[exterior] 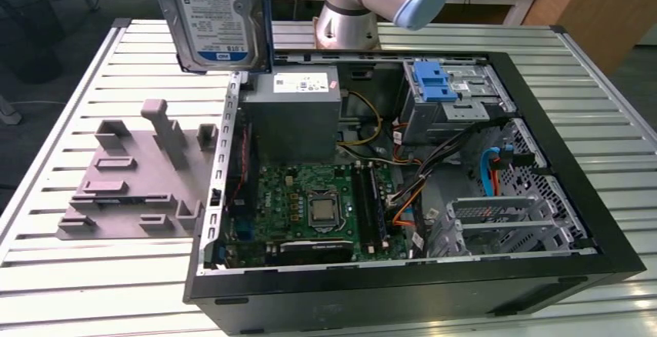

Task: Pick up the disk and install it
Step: 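Pick up the disk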

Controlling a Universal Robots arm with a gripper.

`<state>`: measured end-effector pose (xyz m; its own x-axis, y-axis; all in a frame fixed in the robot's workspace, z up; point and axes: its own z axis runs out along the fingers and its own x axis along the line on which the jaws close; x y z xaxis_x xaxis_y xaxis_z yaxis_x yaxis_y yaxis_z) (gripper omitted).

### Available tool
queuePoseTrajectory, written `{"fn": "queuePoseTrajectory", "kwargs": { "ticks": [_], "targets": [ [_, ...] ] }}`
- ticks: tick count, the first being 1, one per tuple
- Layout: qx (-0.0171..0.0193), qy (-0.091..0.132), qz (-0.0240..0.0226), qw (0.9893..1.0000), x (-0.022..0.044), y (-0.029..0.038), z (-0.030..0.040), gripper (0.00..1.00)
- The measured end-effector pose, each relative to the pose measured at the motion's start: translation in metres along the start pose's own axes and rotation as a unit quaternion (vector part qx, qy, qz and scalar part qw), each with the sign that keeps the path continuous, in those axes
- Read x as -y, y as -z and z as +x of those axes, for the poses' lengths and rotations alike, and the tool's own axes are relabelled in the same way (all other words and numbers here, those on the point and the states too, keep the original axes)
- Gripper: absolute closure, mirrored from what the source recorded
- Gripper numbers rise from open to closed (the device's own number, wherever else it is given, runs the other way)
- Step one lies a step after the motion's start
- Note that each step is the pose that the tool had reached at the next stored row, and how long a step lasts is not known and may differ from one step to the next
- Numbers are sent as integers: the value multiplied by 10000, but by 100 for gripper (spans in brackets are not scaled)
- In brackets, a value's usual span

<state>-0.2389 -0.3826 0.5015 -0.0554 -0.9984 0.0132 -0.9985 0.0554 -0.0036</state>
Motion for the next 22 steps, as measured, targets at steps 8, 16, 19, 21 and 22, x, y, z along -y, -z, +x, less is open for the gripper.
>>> {"fn": "queuePoseTrajectory", "kwargs": {
  "ticks": [8, 16, 19, 21, 22],
  "targets": [
    [31, 0, -2, 10000, 59, -7, 81, 64],
    [33, 0, -2, 10000, 123, -16, 143, 64],
    [35, 0, -1, 10000, 138, -24, 188, 64],
    [36, 0, -2, 10000, 151, -26, 209, 64],
    [36, 0, -1, 10000, 159, -27, 213, 64]
  ]
}}
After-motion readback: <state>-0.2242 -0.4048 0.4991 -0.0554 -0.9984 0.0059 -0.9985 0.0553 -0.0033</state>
